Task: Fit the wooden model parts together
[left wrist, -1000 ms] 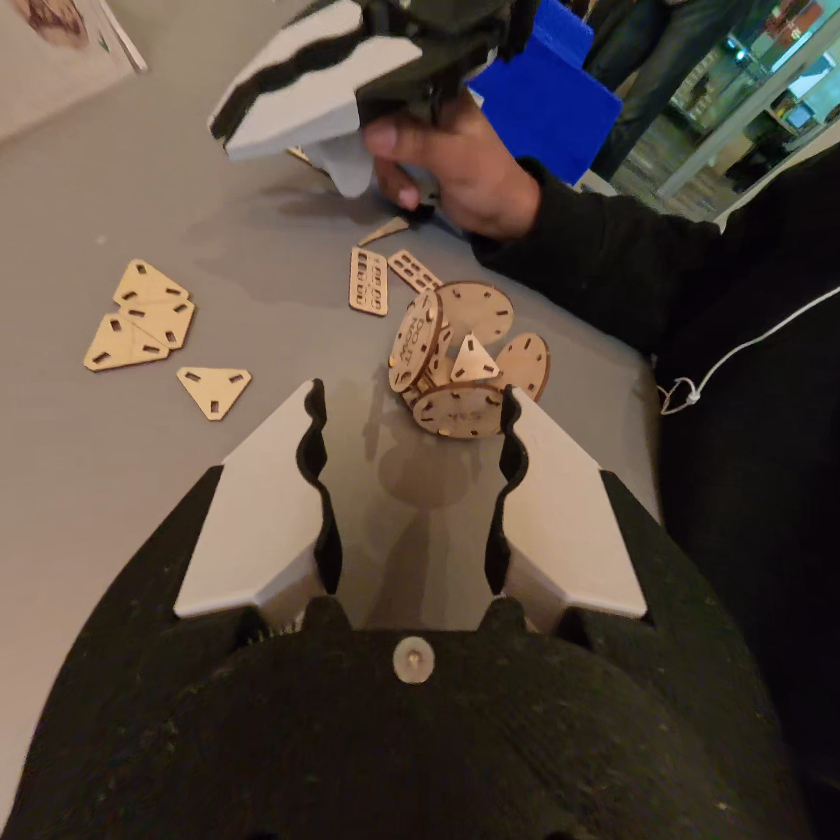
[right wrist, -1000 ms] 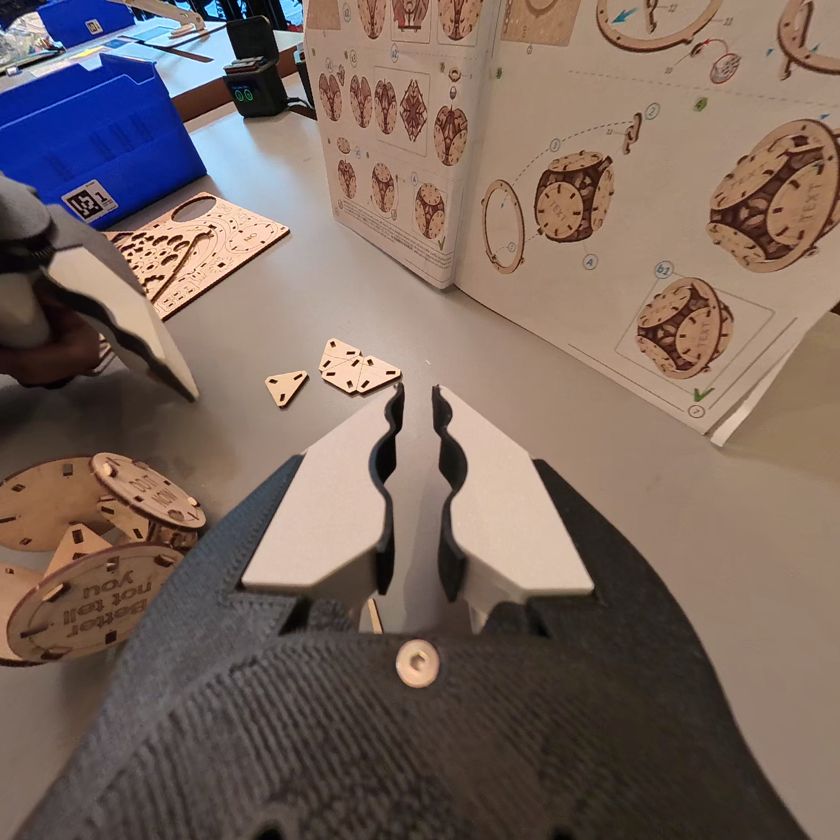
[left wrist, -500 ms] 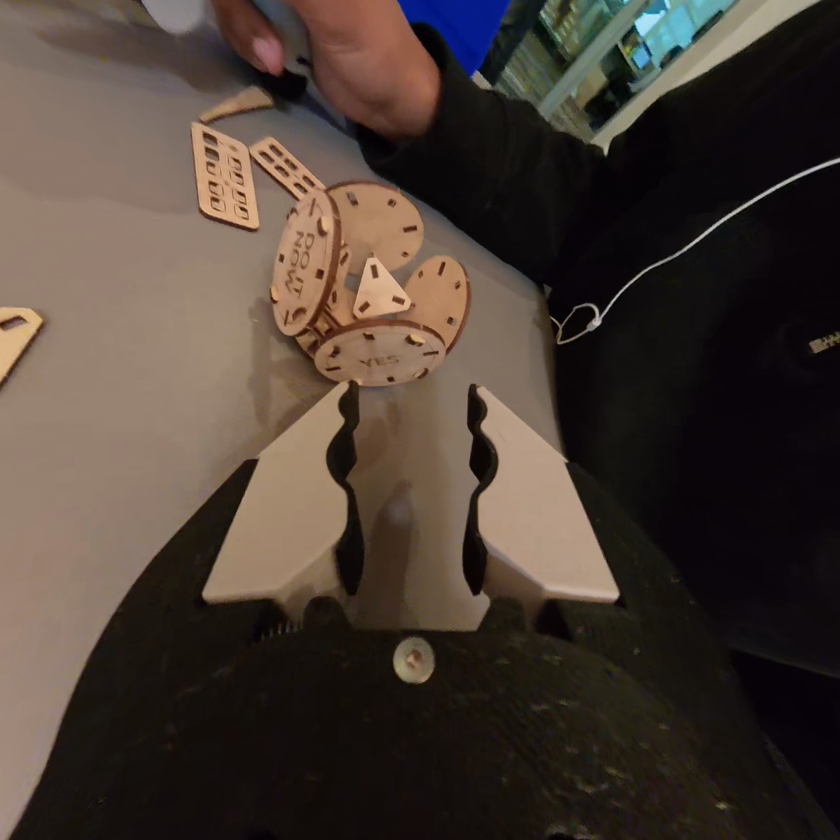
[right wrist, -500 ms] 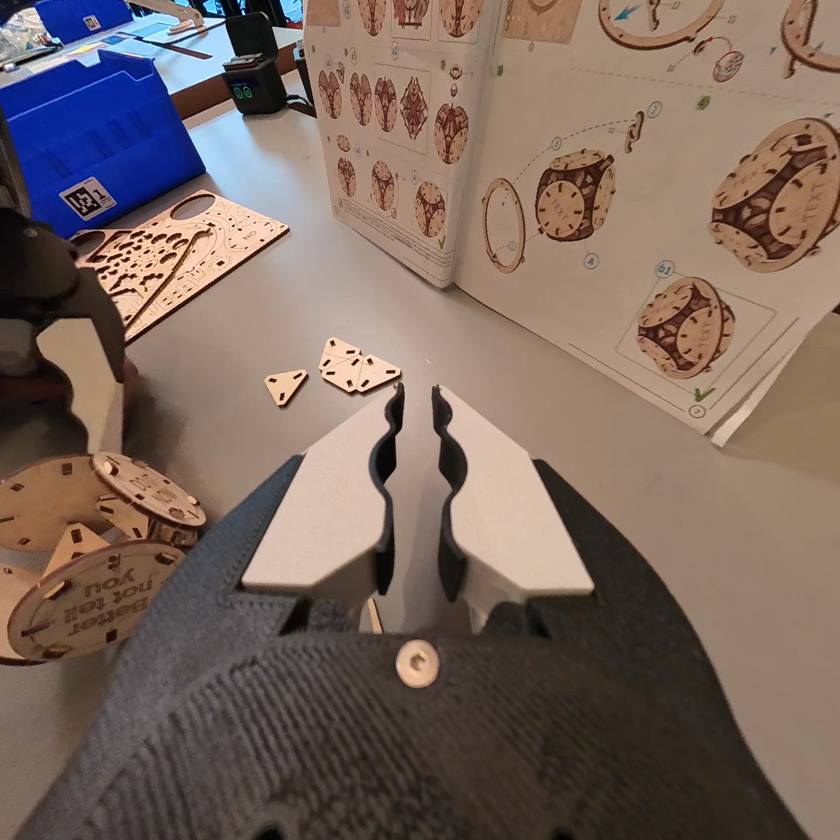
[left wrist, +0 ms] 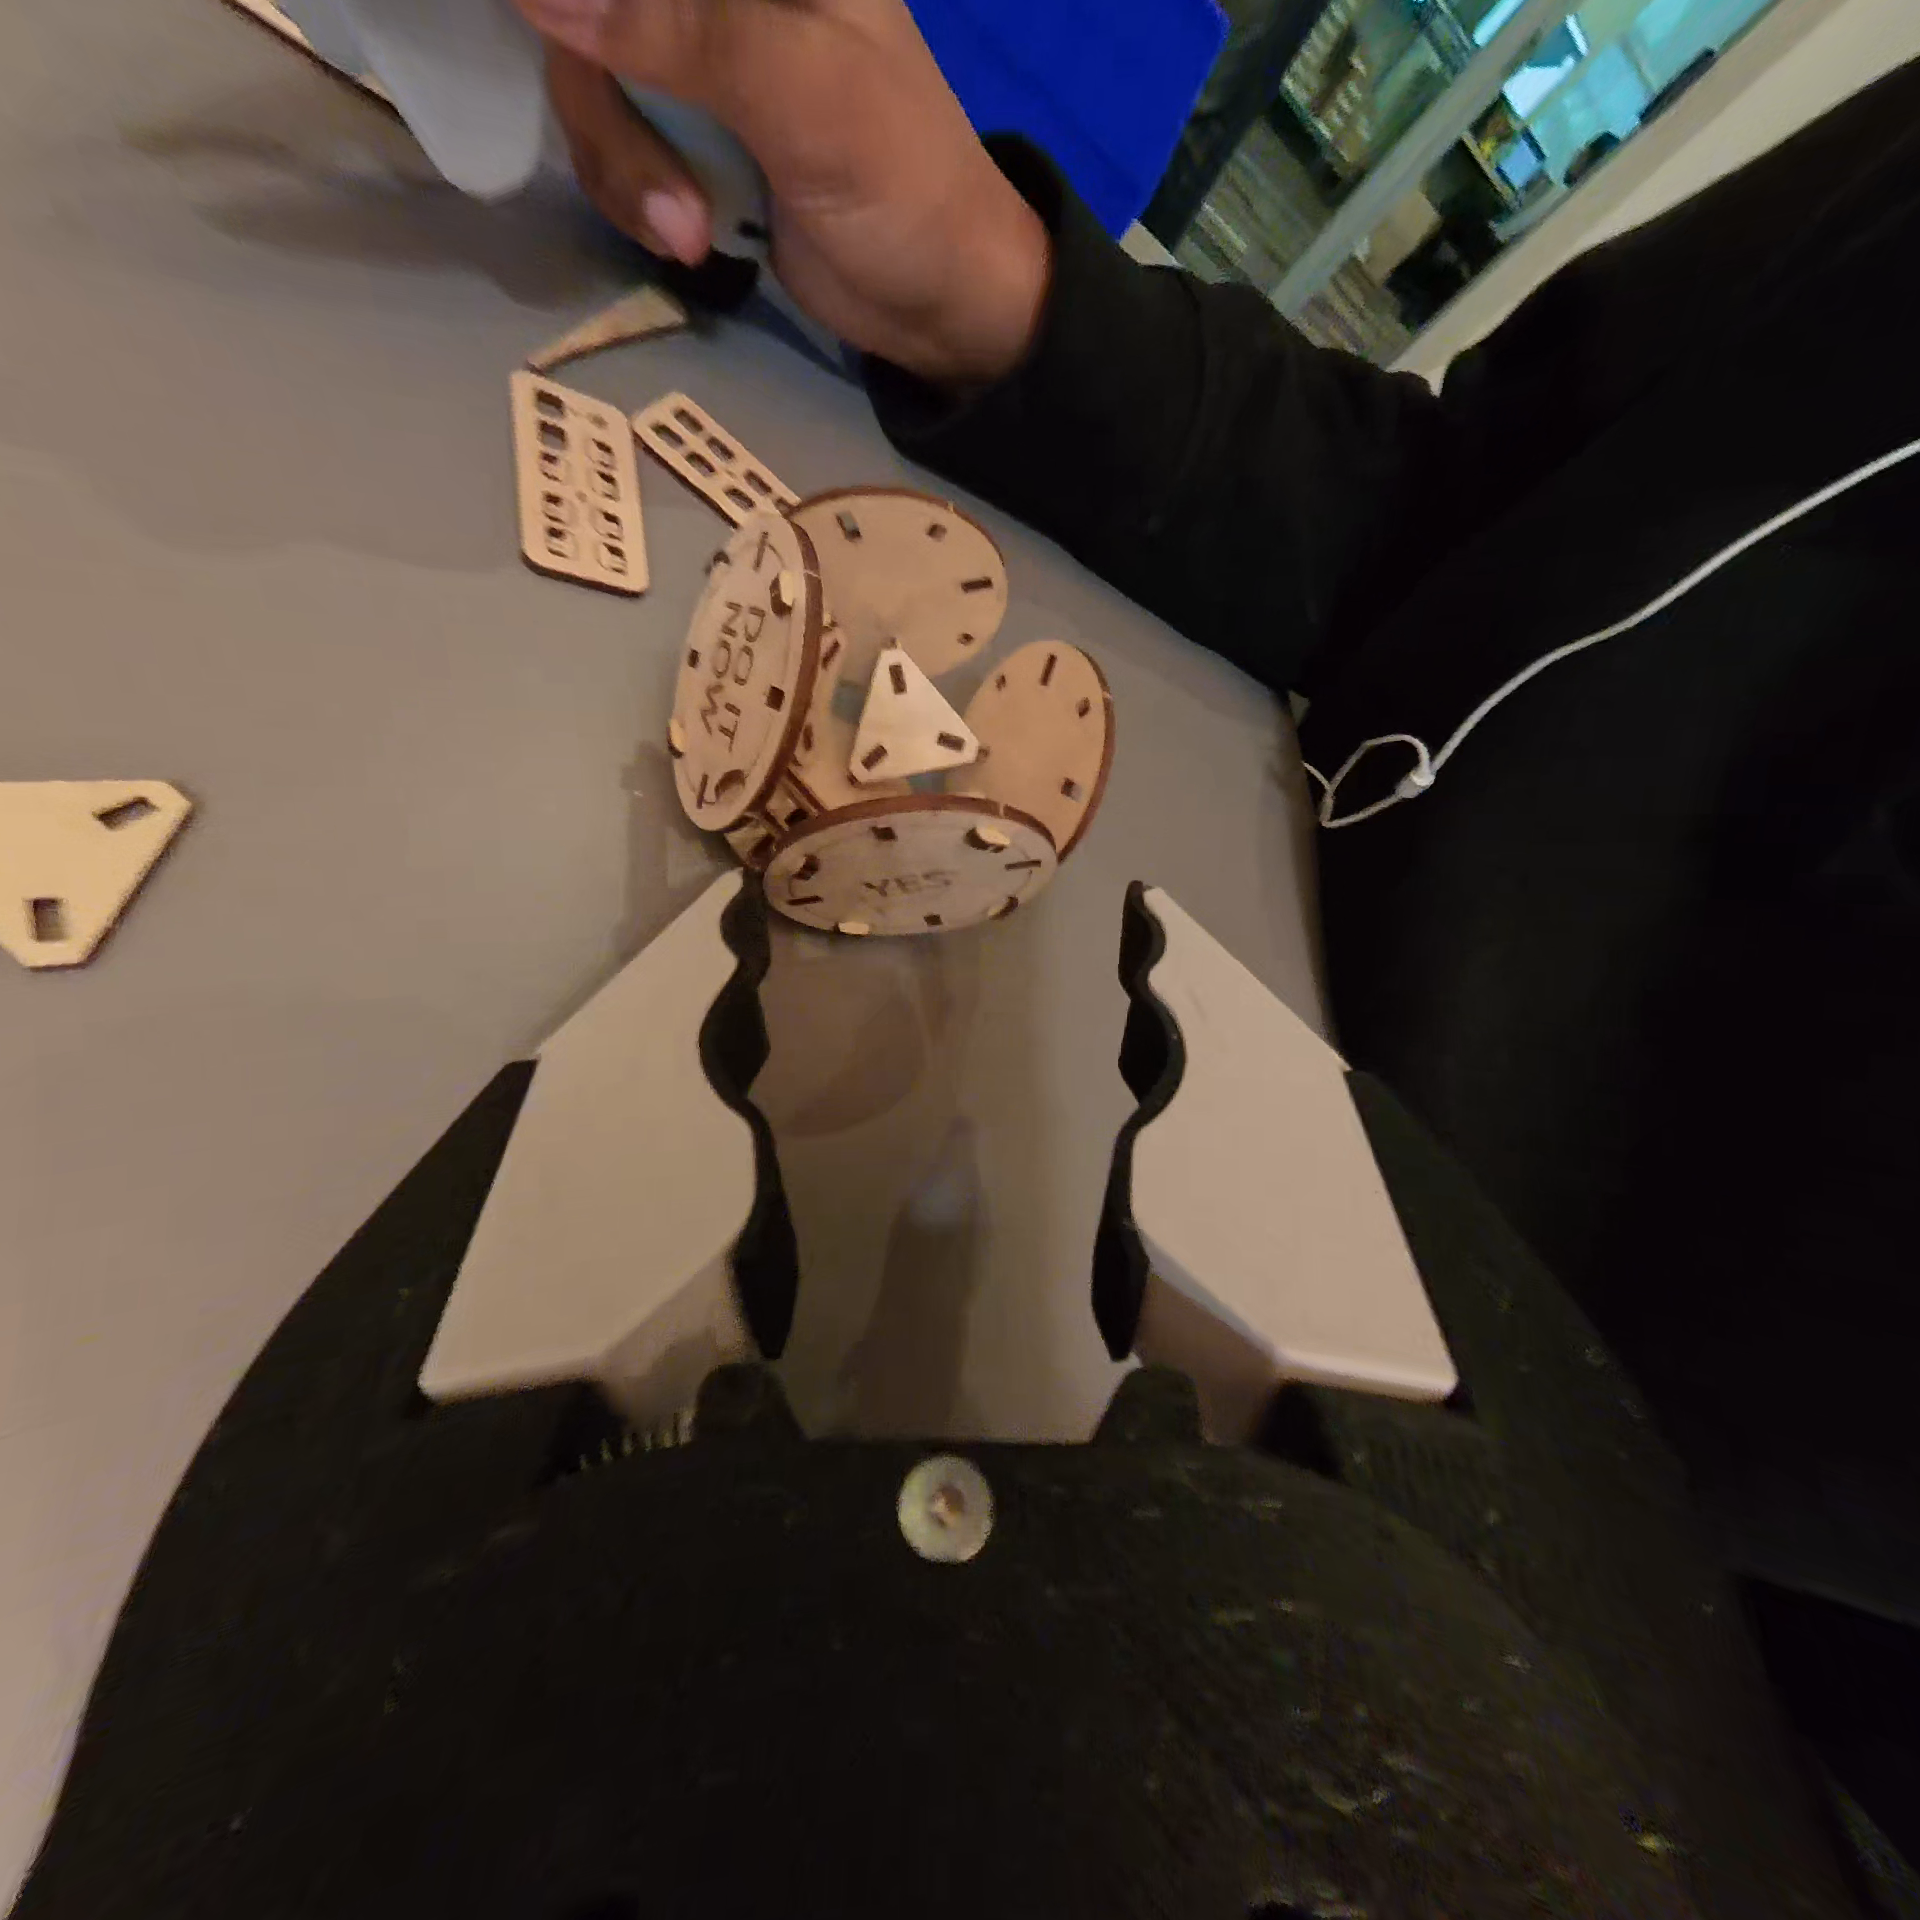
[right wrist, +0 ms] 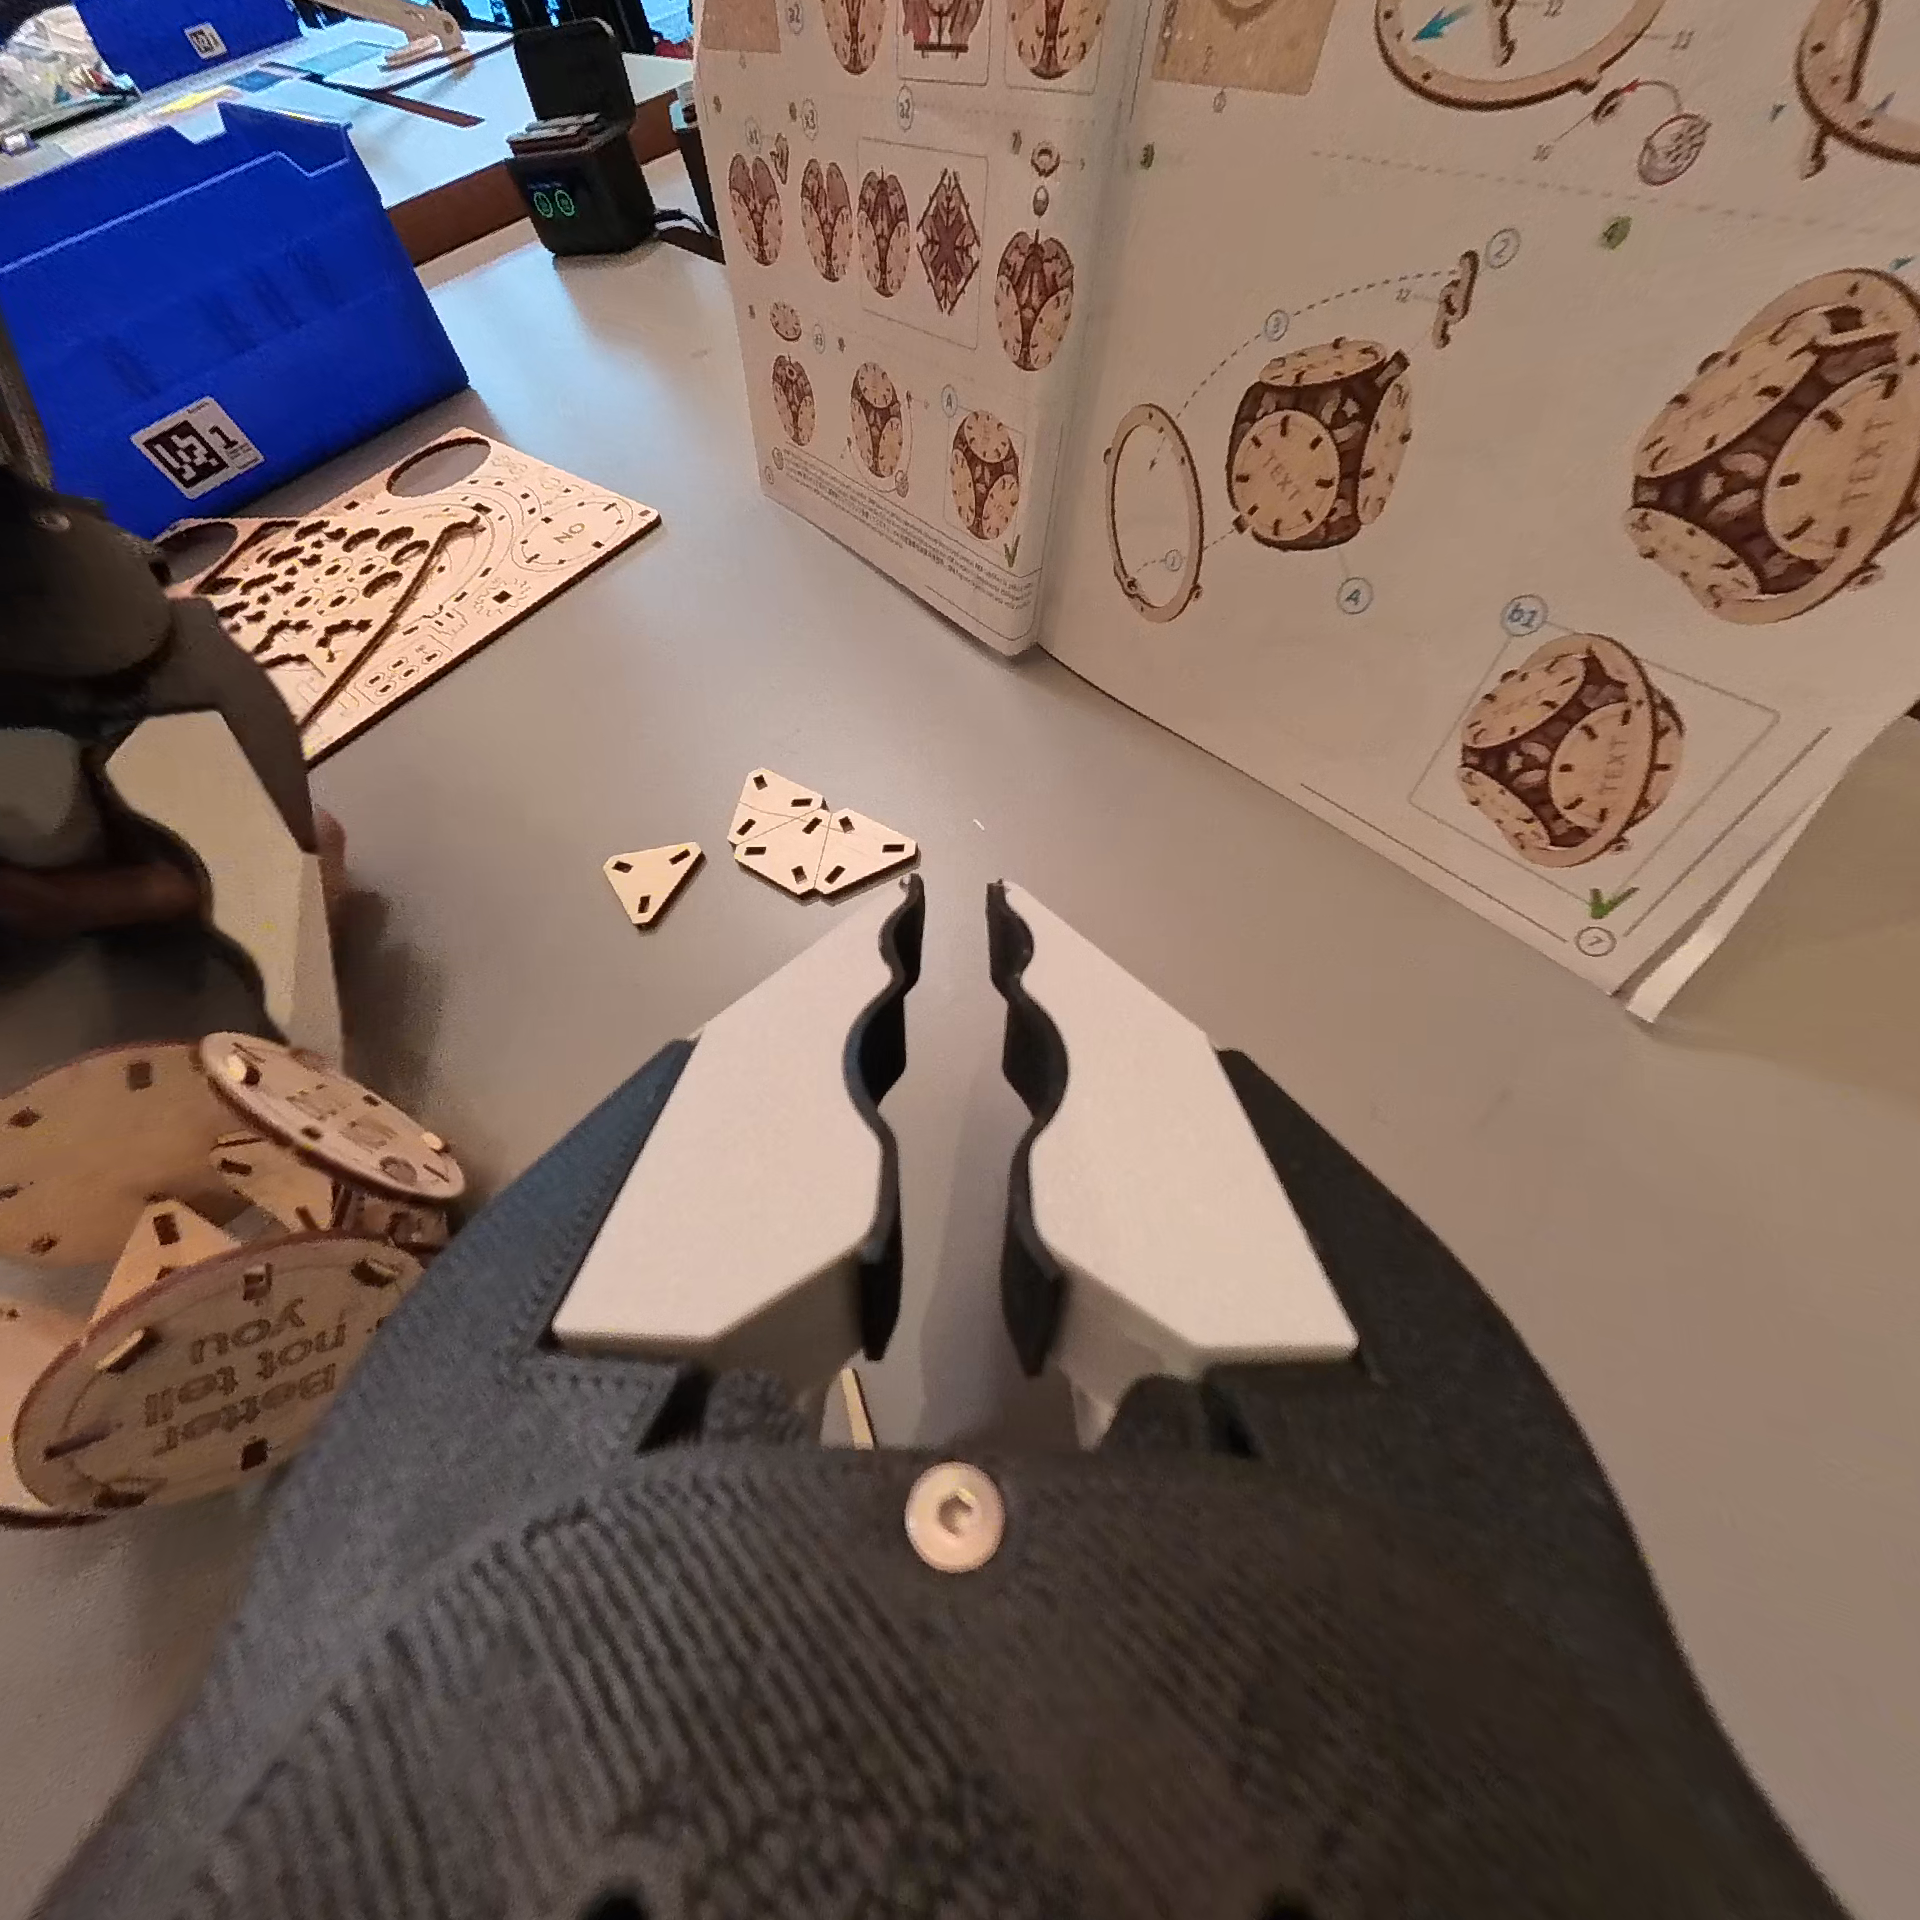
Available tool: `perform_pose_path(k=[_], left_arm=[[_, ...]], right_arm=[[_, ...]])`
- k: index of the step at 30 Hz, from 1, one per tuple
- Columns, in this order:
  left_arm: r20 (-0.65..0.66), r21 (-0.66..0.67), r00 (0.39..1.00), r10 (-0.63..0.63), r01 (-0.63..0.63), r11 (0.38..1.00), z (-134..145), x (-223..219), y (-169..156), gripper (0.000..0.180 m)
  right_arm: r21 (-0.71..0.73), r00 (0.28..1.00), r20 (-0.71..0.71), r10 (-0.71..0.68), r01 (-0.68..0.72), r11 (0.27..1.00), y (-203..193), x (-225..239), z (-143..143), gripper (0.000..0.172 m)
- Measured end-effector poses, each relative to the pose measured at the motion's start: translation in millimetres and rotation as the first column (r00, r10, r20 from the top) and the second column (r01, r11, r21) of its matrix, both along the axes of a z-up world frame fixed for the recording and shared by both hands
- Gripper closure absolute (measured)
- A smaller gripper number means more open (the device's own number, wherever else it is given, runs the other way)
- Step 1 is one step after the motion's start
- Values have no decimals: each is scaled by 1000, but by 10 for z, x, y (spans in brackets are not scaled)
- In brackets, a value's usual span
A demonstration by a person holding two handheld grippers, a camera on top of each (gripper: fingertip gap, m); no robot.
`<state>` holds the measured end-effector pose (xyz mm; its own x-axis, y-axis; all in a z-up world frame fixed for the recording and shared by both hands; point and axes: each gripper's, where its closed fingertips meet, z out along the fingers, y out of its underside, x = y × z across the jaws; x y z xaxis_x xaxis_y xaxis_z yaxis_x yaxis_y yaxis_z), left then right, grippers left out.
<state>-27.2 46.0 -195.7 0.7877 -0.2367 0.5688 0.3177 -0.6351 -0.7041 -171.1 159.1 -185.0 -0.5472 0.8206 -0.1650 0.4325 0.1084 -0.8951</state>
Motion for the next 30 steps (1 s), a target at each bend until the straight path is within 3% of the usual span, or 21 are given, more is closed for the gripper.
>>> perform_pose_path(k=[6,9,18,21,23,26,30], left_arm=[[91,-31,989,-118,121,992,21,206,-151,133],[87,-44,992,-95,99,994,-21,154,-138,134],[91,92,996,-18,10,996,210,-44,-97,133],[63,156,996,68,-78,985,281,-215,-11,128],[27,247,981,193,-193,950,390,-444,99,128],[25,392,923,384,-363,845,583,-763,215,129],[-85,421,816,572,-491,763,571,-1047,240,130]], right_arm=[[3,1000,2,1,-1,1000,-3,0,-5,161],[2,1000,2,1,-1,1000,-3,0,-5,161],[2,1000,5,2,-2,1000,-3,-2,-8,161],[3,1000,4,1,-1,1000,-1,-3,-7,161],[4,1000,5,0,0,1000,-1,-4,-8,161],[5,1000,4,-1,1,1000,1,-6,-8,161],[-1,1000,-2,-7,7,1000,13,-10,7,162]])
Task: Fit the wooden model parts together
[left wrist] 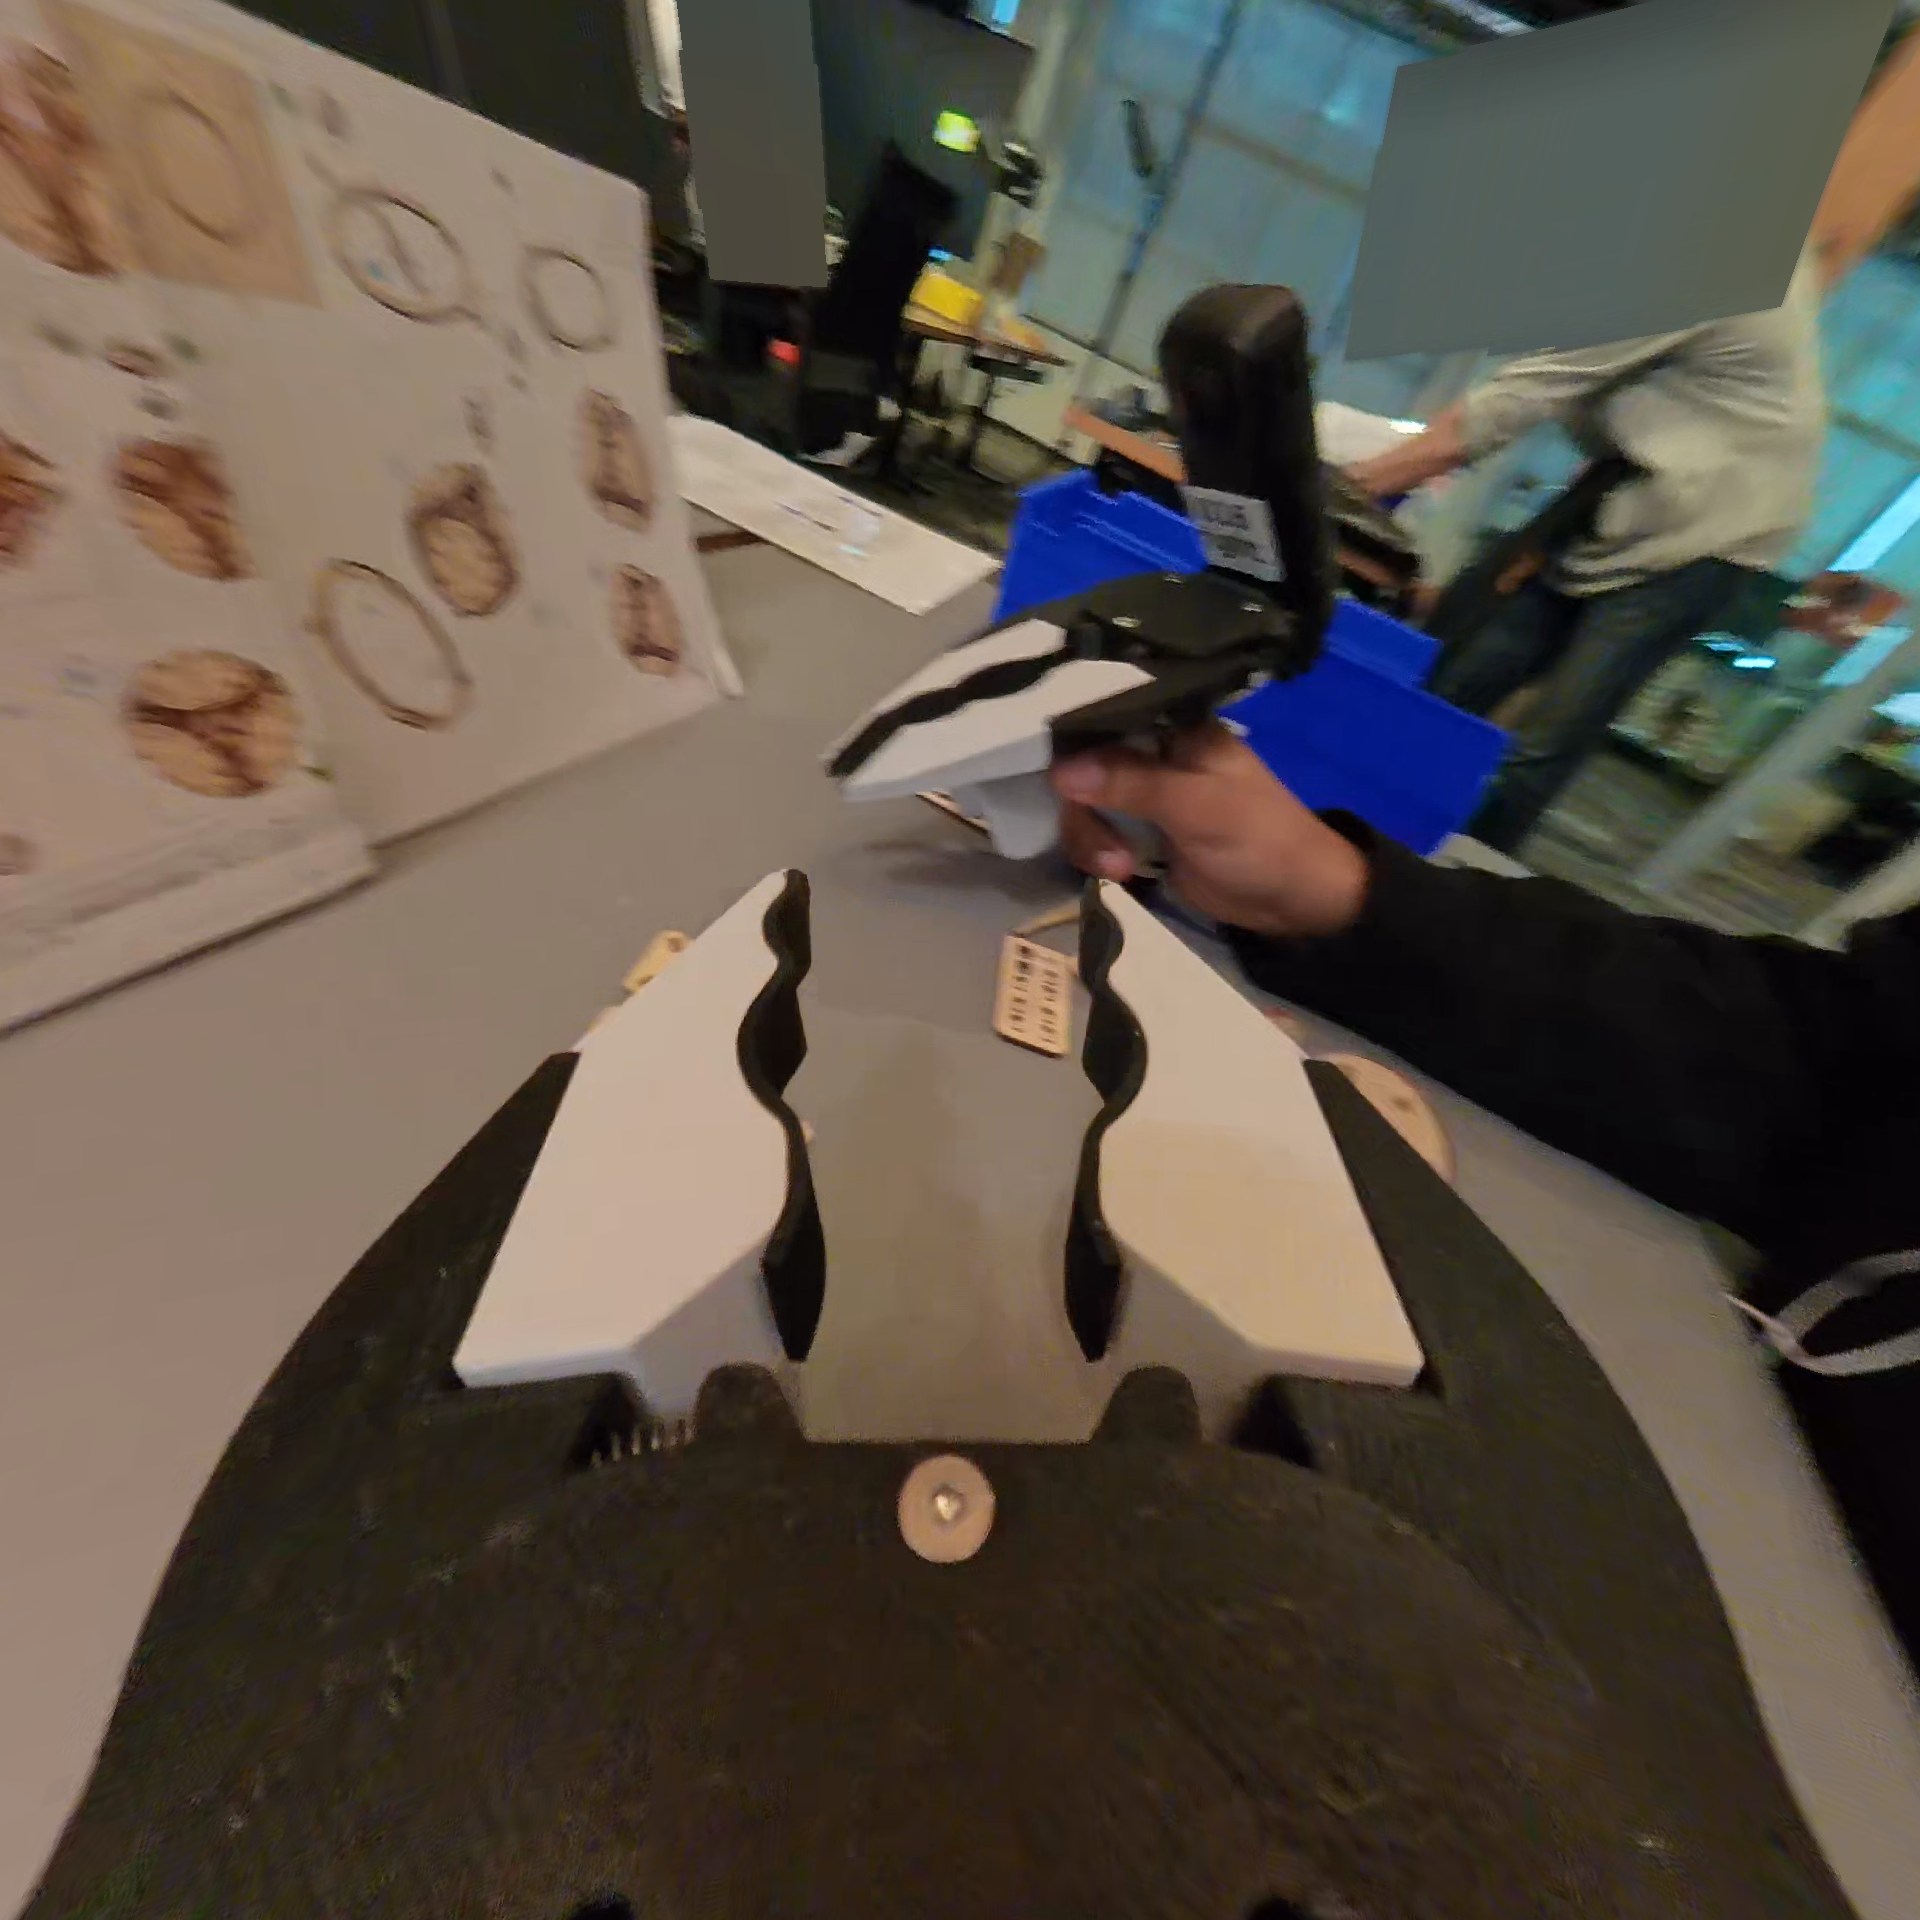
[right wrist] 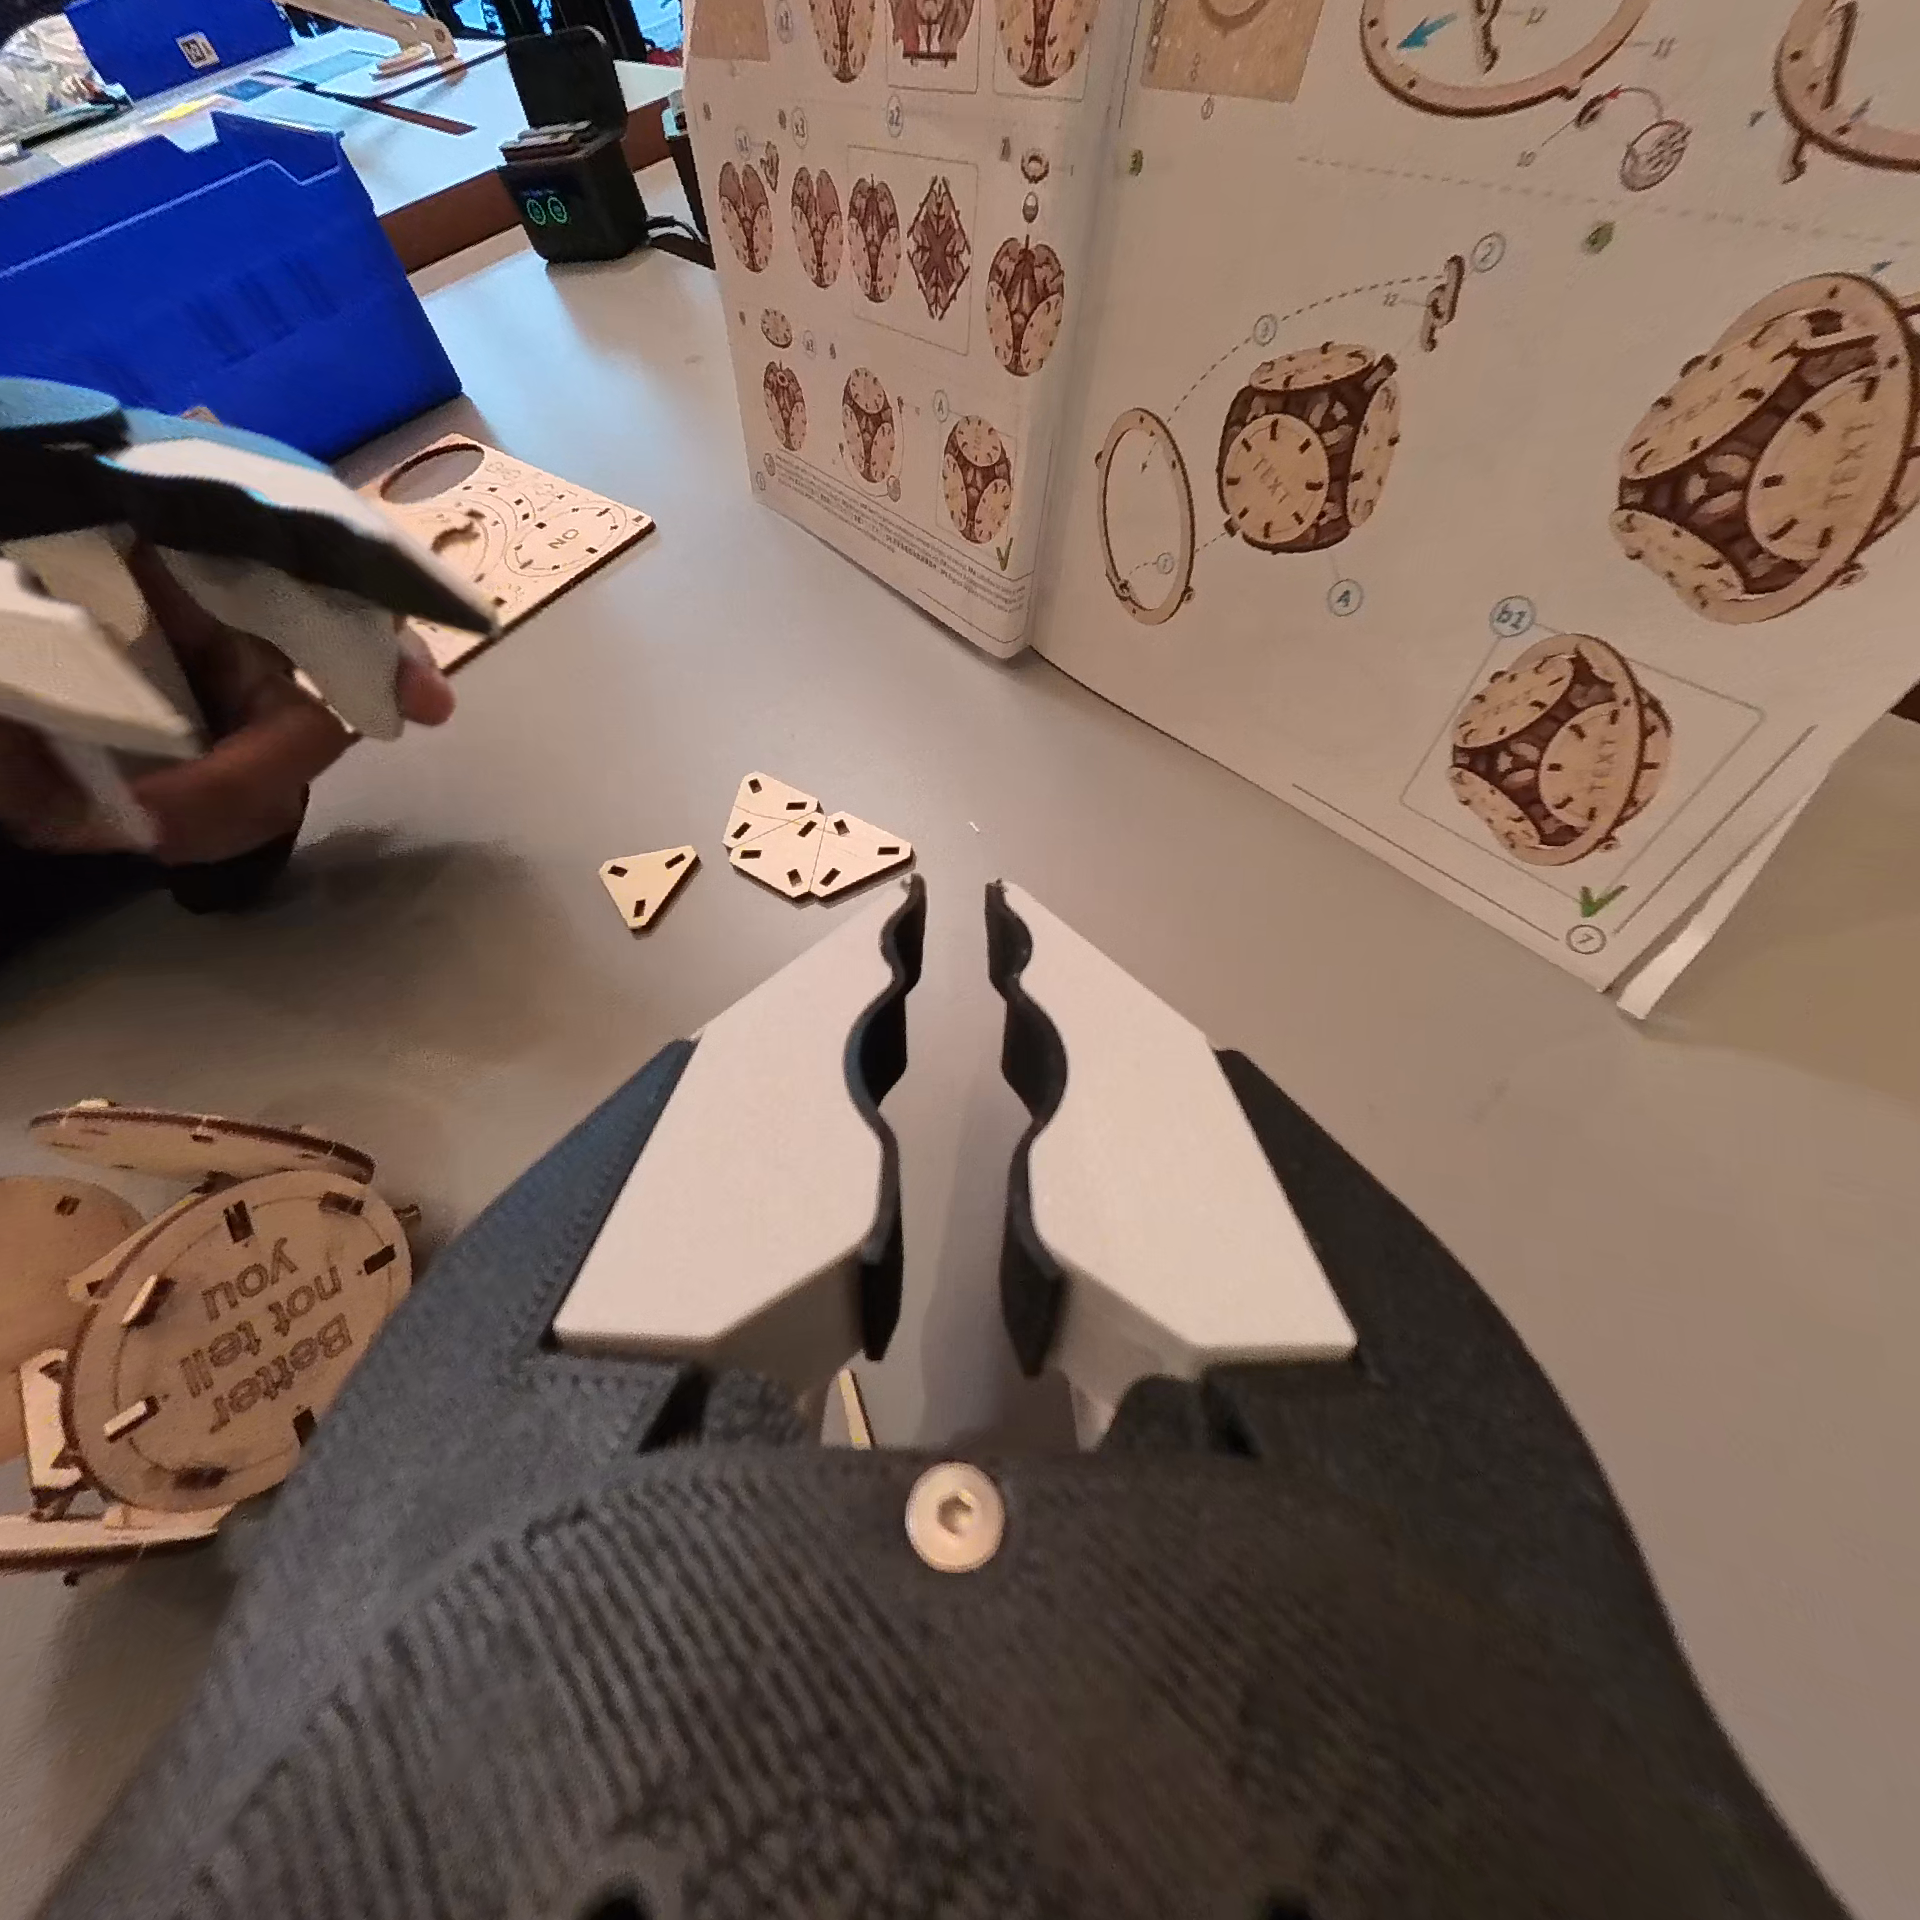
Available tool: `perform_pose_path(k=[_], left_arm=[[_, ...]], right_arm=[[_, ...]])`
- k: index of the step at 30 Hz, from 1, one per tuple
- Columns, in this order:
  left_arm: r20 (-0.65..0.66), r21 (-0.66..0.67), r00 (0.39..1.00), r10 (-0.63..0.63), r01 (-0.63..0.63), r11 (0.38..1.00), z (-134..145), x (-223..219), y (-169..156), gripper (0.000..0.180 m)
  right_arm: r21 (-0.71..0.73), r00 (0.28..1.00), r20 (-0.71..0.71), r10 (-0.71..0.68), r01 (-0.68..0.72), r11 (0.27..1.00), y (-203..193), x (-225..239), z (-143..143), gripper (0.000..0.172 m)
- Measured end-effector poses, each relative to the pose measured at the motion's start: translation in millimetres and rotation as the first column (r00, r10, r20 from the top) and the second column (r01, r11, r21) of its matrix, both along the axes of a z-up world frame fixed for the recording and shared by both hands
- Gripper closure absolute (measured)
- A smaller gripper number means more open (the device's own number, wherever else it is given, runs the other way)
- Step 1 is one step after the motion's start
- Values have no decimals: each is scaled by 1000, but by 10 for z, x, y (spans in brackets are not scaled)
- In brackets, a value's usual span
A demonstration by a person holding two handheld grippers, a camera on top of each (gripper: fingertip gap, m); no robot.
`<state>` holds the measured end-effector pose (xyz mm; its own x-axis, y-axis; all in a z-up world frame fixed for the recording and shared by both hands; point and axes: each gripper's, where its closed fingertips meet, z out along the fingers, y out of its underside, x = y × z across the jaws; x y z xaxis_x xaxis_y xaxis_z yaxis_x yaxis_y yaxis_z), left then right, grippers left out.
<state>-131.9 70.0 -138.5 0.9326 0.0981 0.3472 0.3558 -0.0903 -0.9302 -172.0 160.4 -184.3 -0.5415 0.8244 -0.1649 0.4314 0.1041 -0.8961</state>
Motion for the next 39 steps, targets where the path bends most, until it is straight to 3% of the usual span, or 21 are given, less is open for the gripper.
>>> perform_pose_path(k=[5,13,19,23,30,39], left_arm=[[-167,-76,936,308,-324,943,-81,-430,-170,134],[-153,-79,894,422,-436,896,-67,-589,-311,143],[-149,-78,900,409,-423,903,-80,-542,-265,150],[-181,-101,903,390,-411,906,-112,-503,-217,151],[-125,-99,924,361,-374,922,-129,-446,-155,148],[-211,-145,916,340,-374,916,-164,-389,-88,149]], right_arm=[[-21,999,-44,-19,19,1000,35,5,76,164],[-36,998,-63,-29,27,999,50,15,115,165],[-85,983,-180,-45,30,996,-49,139,359,172],[-69,984,-174,-39,27,997,-78,211,292,172],[-234,984,-164,-71,31,972,58,205,411,171],[-291,982,-179,-55,0,957,55,217,480,169]])
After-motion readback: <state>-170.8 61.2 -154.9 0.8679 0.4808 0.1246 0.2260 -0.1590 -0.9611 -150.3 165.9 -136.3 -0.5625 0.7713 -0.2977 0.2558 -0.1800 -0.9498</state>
